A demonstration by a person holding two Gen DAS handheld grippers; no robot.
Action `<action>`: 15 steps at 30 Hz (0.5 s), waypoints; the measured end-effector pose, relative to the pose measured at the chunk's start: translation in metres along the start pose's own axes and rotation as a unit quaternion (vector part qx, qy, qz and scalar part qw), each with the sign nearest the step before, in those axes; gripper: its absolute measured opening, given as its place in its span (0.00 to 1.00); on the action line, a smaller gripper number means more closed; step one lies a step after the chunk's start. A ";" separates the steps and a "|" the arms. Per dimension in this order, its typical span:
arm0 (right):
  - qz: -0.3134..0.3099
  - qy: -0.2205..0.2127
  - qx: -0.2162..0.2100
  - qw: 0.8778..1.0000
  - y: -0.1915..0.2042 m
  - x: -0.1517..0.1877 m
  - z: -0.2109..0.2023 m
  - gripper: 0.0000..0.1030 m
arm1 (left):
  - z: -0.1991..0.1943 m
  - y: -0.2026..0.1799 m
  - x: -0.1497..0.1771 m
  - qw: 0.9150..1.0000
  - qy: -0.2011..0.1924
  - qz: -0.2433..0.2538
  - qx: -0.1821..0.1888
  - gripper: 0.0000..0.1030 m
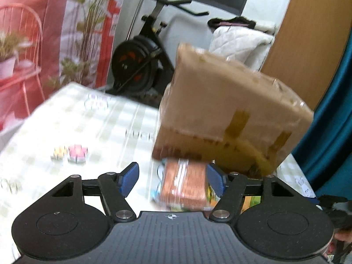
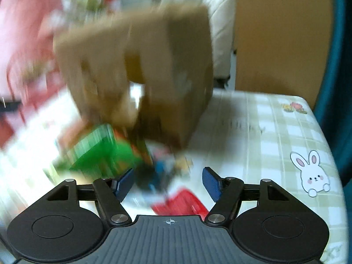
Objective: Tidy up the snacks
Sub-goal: 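Move both grippers back to the snack pile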
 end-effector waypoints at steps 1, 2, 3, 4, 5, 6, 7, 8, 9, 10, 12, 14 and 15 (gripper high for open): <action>-0.017 0.019 0.010 1.000 0.002 0.004 0.008 0.64 | 0.002 -0.001 0.005 1.000 0.002 0.002 0.000 0.66; -0.034 0.034 0.018 0.999 0.005 0.008 0.016 0.64 | 0.005 -0.003 0.011 1.000 0.005 0.007 -0.002 0.66; -0.047 0.046 0.022 0.998 0.008 0.013 0.021 0.65 | 0.008 -0.005 0.014 1.000 0.007 0.012 -0.004 0.66; -0.053 0.053 0.020 0.997 0.010 0.016 0.024 0.67 | 0.009 -0.007 0.018 1.000 0.007 0.016 -0.005 0.66; -0.055 0.057 0.019 0.997 0.010 0.018 0.027 0.71 | 0.011 -0.008 0.021 1.000 0.009 0.018 -0.004 0.66; -0.060 0.059 0.023 0.996 0.011 0.020 0.027 0.73 | 0.013 -0.009 0.024 1.000 0.013 0.019 -0.004 0.66; -0.067 0.061 0.026 0.996 0.011 0.023 0.029 0.76 | 0.016 -0.010 0.026 1.000 0.016 0.019 -0.004 0.66; -0.073 0.064 0.027 0.995 0.011 0.026 0.030 0.76 | 0.017 -0.010 0.029 1.000 0.016 0.022 -0.005 0.66; -0.077 0.067 0.026 0.994 0.012 0.028 0.032 0.76 | 0.020 -0.011 0.030 1.000 0.016 0.025 -0.006 0.66; -0.081 0.071 0.027 0.994 0.012 0.030 0.033 0.76 | 0.021 -0.012 0.033 0.999 0.017 0.028 -0.007 0.66; -0.083 0.076 0.027 0.993 0.008 0.031 0.037 0.76 | 0.023 -0.013 0.039 0.999 0.020 0.032 -0.009 0.65; -0.076 0.076 0.026 0.994 0.002 0.031 0.039 0.75 | 0.025 -0.014 0.043 0.999 0.024 0.032 -0.009 0.65; -0.071 0.075 0.025 0.994 -0.002 0.031 0.041 0.75 | 0.025 -0.015 0.044 0.999 0.026 0.033 -0.009 0.65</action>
Point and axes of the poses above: each gripper's, at about its wrist camera, not at the fingertips, and z roughly the way its jaws point, y to its left, x to its underside, the point moved 4 cm from there along z, roughly the way its jaws point, and after that the axes turned 10 degrees about -x, right-handed, at the moved point
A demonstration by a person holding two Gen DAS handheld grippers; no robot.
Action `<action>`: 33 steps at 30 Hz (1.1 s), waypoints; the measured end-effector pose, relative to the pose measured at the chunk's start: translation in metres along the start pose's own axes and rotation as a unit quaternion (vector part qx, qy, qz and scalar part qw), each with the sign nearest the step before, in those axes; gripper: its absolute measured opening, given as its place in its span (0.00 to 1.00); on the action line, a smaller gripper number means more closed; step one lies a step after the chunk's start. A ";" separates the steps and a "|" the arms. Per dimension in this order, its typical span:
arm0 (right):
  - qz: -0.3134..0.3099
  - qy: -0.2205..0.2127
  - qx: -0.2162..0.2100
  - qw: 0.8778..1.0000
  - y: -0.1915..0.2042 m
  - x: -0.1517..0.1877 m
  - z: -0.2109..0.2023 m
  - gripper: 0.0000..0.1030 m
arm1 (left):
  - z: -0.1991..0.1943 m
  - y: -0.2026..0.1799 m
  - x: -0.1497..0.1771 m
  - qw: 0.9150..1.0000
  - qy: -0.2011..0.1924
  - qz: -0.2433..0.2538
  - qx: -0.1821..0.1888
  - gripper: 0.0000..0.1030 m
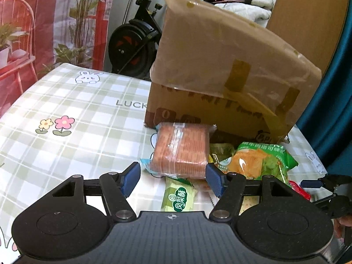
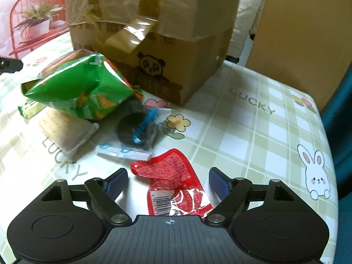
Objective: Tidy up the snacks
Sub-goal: 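Move both grippers back to the snack pile, then grasp the red wrapper with the right gripper while the left gripper grasps the green mooncake packet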
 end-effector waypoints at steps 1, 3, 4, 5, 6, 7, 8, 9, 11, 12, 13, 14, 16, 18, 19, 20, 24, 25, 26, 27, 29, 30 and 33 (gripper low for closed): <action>0.008 -0.005 -0.003 1.000 -0.002 0.001 0.001 0.75 | 0.000 -0.001 0.001 1.000 0.000 0.002 -0.001 0.65; 0.018 -0.013 -0.011 1.000 -0.008 0.001 0.002 0.74 | 0.001 -0.002 0.002 1.000 0.000 0.006 -0.002 0.65; 0.021 -0.016 -0.013 1.000 -0.010 0.001 0.004 0.73 | 0.002 -0.002 0.003 1.000 0.000 0.008 -0.002 0.65; 0.022 -0.020 -0.014 0.999 -0.011 0.002 0.003 0.70 | 0.003 -0.002 0.004 1.000 0.000 0.010 -0.002 0.65; 0.021 -0.023 -0.015 0.999 -0.010 0.003 0.003 0.68 | 0.004 -0.003 0.005 1.000 0.001 0.011 -0.002 0.65; 0.020 -0.026 -0.017 0.999 -0.009 0.003 0.002 0.63 | 0.005 -0.002 0.006 1.000 0.002 0.012 -0.001 0.65; 0.020 -0.028 -0.016 0.999 -0.008 0.004 0.000 0.62 | 0.006 -0.002 0.008 1.000 0.004 0.011 -0.002 0.65; 0.022 -0.027 -0.016 0.999 -0.006 0.004 0.000 0.62 | 0.007 -0.001 0.009 1.000 0.006 0.010 -0.002 0.65; 0.022 -0.028 -0.012 0.999 -0.001 0.006 -0.002 0.62 | 0.009 0.001 0.011 1.000 0.010 0.007 -0.002 0.65; 0.021 -0.030 -0.011 0.999 0.003 0.008 -0.003 0.62 | 0.009 0.002 0.013 1.000 0.012 0.007 -0.002 0.65; 0.020 -0.033 -0.011 0.999 0.005 0.010 -0.003 0.62 | 0.010 0.002 0.014 1.000 0.013 0.007 -0.002 0.65; 0.021 -0.037 -0.010 0.999 0.008 0.012 -0.004 0.62 | 0.010 0.003 0.016 1.000 0.014 0.008 -0.002 0.65; 0.034 -0.046 -0.006 0.998 0.010 0.014 -0.005 0.62 | 0.010 0.003 0.019 1.000 0.016 0.010 0.000 0.65; 0.049 -0.052 -0.007 0.997 0.009 0.015 -0.007 0.65 | 0.010 0.004 0.021 1.000 0.018 0.012 0.002 0.65; 0.057 -0.054 -0.011 0.997 0.009 0.016 -0.007 0.70 | 0.010 0.004 0.023 1.000 0.019 0.012 0.002 0.65; 0.065 -0.057 -0.019 0.996 0.009 0.016 -0.008 0.78 | 0.010 0.005 0.024 1.000 0.019 0.012 0.002 0.65; 0.074 -0.061 -0.030 0.995 0.008 0.020 -0.010 0.81 | 0.010 0.006 0.026 1.000 0.022 0.008 0.002 0.65; 0.075 -0.061 -0.029 0.995 0.008 0.020 -0.010 0.81 | 0.011 0.006 0.027 1.000 0.023 0.007 0.002 0.65; 0.075 -0.061 -0.029 0.995 0.007 0.021 -0.011 0.81 | 0.011 0.006 0.027 1.000 0.024 0.008 0.003 0.65; 0.073 -0.062 -0.030 0.995 0.007 0.023 -0.012 0.81 | 0.011 0.006 0.028 1.000 0.024 0.009 0.004 0.65; 0.060 -0.062 -0.024 0.996 0.007 0.026 -0.014 0.72 | 0.012 0.004 0.028 1.000 0.025 0.012 0.005 0.65; 0.051 -0.061 -0.016 0.997 0.009 0.027 -0.014 0.70 | 0.013 0.003 0.028 1.000 0.026 0.013 0.006 0.65; 0.048 -0.067 -0.005 0.997 0.004 0.027 -0.015 0.60 | 0.014 0.000 0.029 1.000 0.025 0.017 0.009 0.65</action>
Point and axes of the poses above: each gripper's, at about its wrist camera, not at the fingertips, and z roughly the way its jaws point, y to its left, x to its underside, the point moved 4 cm from there along z, roughly the way its jaws point, and after that the axes turned 10 degrees about -x, right-handed, at the moved point
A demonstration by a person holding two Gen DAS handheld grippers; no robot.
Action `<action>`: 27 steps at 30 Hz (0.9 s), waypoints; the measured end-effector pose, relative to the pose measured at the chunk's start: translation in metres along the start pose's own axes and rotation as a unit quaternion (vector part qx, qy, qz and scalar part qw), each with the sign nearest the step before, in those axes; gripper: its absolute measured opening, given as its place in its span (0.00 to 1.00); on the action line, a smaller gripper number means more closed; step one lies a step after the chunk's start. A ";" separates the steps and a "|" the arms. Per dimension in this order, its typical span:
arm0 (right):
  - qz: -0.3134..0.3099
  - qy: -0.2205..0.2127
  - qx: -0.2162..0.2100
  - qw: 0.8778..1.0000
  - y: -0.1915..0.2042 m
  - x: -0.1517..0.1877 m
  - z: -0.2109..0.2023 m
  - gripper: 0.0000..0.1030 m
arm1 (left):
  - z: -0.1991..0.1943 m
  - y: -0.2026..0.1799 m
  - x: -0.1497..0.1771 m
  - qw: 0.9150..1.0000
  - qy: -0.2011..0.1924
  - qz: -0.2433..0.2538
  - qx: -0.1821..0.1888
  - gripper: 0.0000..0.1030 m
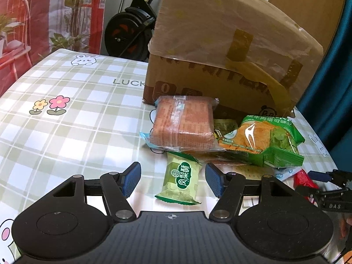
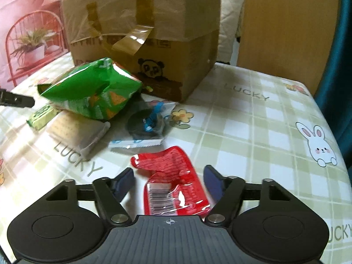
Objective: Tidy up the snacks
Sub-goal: 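Grasp the red wrapper with the right gripper while the left gripper grasps the green mooncake packet, then carry both packets over the box and open both grippers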
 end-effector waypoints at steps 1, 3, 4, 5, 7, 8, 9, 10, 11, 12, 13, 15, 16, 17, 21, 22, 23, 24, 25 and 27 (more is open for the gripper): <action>0.001 -0.003 0.003 1.000 -0.002 0.000 0.000 0.57 | 0.000 -0.001 0.000 1.000 -0.001 0.002 0.001 0.65; 0.002 -0.007 0.009 1.000 -0.003 -0.001 0.000 0.53 | 0.000 -0.002 0.001 1.000 -0.003 0.007 0.001 0.65; 0.003 -0.008 0.012 1.000 -0.003 -0.001 0.000 0.49 | -0.001 -0.003 0.001 1.000 -0.004 0.009 0.000 0.65; 0.002 -0.008 0.014 1.000 -0.003 -0.001 0.000 0.46 | 0.000 -0.003 0.002 1.000 -0.004 0.012 0.000 0.65; 0.002 -0.007 0.014 1.000 -0.002 -0.001 0.000 0.44 | -0.001 -0.002 0.004 1.000 -0.004 0.016 -0.001 0.65; 0.001 -0.008 0.014 1.000 -0.001 -0.001 -0.001 0.43 | -0.001 -0.001 0.004 1.000 -0.004 0.019 0.000 0.65; 0.003 -0.010 0.011 1.000 -0.001 -0.001 -0.001 0.43 | -0.001 -0.001 0.006 1.000 -0.004 0.021 0.000 0.65; 0.008 -0.014 0.006 1.000 0.000 -0.001 -0.002 0.42 | -0.001 -0.001 0.007 1.000 -0.004 0.023 0.000 0.65; 0.013 -0.021 0.003 1.000 0.001 0.000 -0.004 0.42 | -0.001 0.000 0.008 1.000 -0.003 0.025 0.002 0.65; 0.019 -0.031 0.003 0.999 0.002 0.000 -0.007 0.42 | 0.000 0.000 0.010 1.000 -0.002 0.028 0.002 0.65; 0.026 -0.040 0.004 0.999 0.002 0.000 -0.010 0.42 | 0.000 0.001 0.011 1.000 -0.001 0.030 0.002 0.65; 0.049 -0.060 0.001 0.997 -0.001 -0.001 -0.017 0.42 | 0.002 0.001 0.013 0.999 0.002 0.034 0.001 0.65; 0.059 -0.067 -0.005 0.996 -0.002 -0.002 -0.020 0.42 | 0.003 0.001 0.013 0.999 0.004 0.034 0.001 0.65; 0.069 -0.071 -0.011 0.995 -0.003 -0.002 -0.022 0.42 | 0.004 0.000 0.013 0.999 0.004 0.036 0.002 0.65; 0.090 -0.082 -0.022 0.992 -0.002 -0.003 -0.025 0.42 | 0.013 -0.010 0.010 0.998 0.007 0.056 0.004 0.65; 0.097 -0.086 -0.023 0.991 -0.003 -0.004 -0.025 0.42 | 0.018 -0.013 0.010 0.998 0.010 0.063 0.003 0.65; 0.101 -0.088 -0.023 0.991 -0.003 -0.005 -0.026 0.42 | 0.022 -0.016 0.010 0.997 0.012 0.070 0.000 0.65; 0.106 -0.091 -0.023 0.990 -0.003 -0.005 -0.027 0.42 | 0.027 -0.018 0.011 0.997 0.014 0.075 -0.002 0.65; 0.108 -0.092 -0.024 0.990 -0.003 -0.005 -0.027 0.42 | 0.030 -0.020 0.011 0.997 0.015 0.079 -0.005 0.65; 0.108 -0.094 -0.027 0.989 -0.001 -0.005 -0.029 0.42 | 0.034 -0.024 0.010 0.996 0.005 0.093 -0.014 0.62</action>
Point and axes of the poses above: each gripper's, at about its wrist camera, not at the fingertips, and z roughly the way its jaws point, y to its left, x to its underside, the point moved 4 cm from there along z, roughly the way its jaws point, and after that the axes turned 10 degrees about -x, right-handed, at the moved point
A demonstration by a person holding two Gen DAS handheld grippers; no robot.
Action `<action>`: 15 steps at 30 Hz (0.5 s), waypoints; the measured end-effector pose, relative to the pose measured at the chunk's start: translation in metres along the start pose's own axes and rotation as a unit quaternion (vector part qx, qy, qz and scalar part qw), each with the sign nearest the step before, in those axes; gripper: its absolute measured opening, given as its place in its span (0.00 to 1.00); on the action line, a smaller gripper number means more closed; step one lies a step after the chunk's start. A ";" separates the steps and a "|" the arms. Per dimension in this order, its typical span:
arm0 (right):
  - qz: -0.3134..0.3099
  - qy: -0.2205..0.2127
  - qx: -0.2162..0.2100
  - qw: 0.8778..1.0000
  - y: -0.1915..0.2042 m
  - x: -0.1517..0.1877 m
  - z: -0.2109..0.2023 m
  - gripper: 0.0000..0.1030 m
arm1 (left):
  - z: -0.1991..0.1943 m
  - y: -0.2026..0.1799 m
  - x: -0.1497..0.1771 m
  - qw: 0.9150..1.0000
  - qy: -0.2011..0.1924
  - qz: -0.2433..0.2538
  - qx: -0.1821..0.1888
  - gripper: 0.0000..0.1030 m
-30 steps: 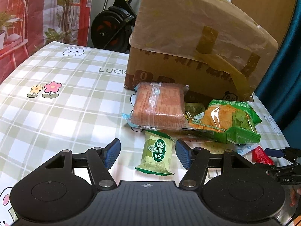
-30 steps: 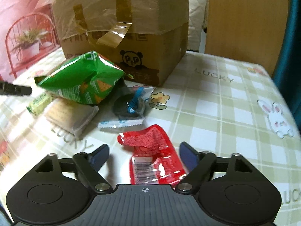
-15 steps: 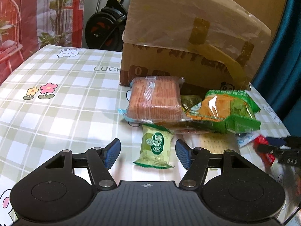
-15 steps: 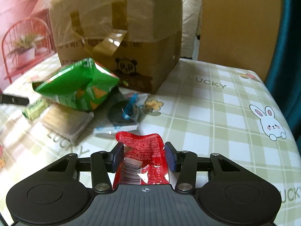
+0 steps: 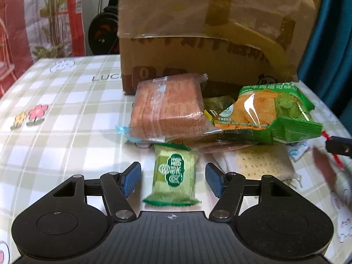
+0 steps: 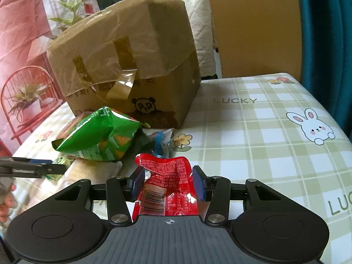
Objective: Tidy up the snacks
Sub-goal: 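Carry both packets over the box and open both grippers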
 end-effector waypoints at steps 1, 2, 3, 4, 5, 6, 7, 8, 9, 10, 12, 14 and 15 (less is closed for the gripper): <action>-0.001 0.000 0.000 1.000 0.001 0.001 0.000 0.42 | 0.000 -0.001 0.000 1.000 -0.003 0.005 -0.004 0.56; -0.003 0.000 0.001 1.000 0.001 0.001 -0.001 0.42 | -0.001 -0.001 0.000 1.000 -0.007 0.009 -0.010 0.38; -0.003 -0.001 0.002 1.000 0.002 0.001 -0.002 0.42 | -0.002 0.000 0.000 1.000 -0.008 0.009 -0.009 0.38; -0.002 -0.003 0.003 1.000 0.002 0.001 -0.003 0.42 | -0.002 0.001 0.001 1.000 -0.005 0.004 -0.005 0.38; -0.001 -0.007 0.003 1.000 0.001 0.000 -0.005 0.42 | -0.005 0.005 0.002 1.000 -0.004 -0.004 0.000 0.37; 0.000 -0.010 0.004 1.000 0.000 0.000 -0.007 0.42 | -0.007 0.008 0.003 1.000 -0.005 -0.009 0.002 0.37; 0.000 -0.013 0.003 1.000 0.000 -0.001 -0.009 0.42 | -0.011 0.011 0.004 1.000 -0.009 -0.010 0.001 0.37; 0.000 -0.016 0.004 1.000 0.000 -0.003 -0.010 0.42 | -0.016 0.014 0.004 1.000 -0.016 -0.009 -0.002 0.37; -0.002 -0.020 0.004 1.000 0.000 -0.004 -0.012 0.42 | -0.019 0.016 0.004 1.000 -0.022 -0.010 -0.003 0.37; -0.004 -0.024 0.004 1.000 0.001 -0.006 -0.014 0.42 | -0.022 0.017 0.002 1.000 -0.026 -0.013 -0.003 0.37; -0.009 -0.033 0.002 0.999 0.004 -0.012 -0.018 0.42 | -0.031 0.024 -0.001 0.999 -0.036 -0.017 -0.002 0.36; -0.018 -0.043 0.000 0.999 0.008 -0.020 -0.022 0.42 | -0.040 0.027 -0.006 0.999 -0.049 -0.016 0.001 0.36; -0.023 -0.048 -0.001 0.999 0.010 -0.023 -0.023 0.42 | -0.045 0.029 -0.009 0.998 -0.056 -0.017 0.002 0.36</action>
Point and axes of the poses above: each gripper's, at about its wrist camera, not at the fingertips, and z roughly the way its jaws point, y to its left, x to its underside, the point moved 4 cm from there along z, roughly the way its jaws point, and after that the axes turned 10 degrees about -x, right-handed, at the moved point
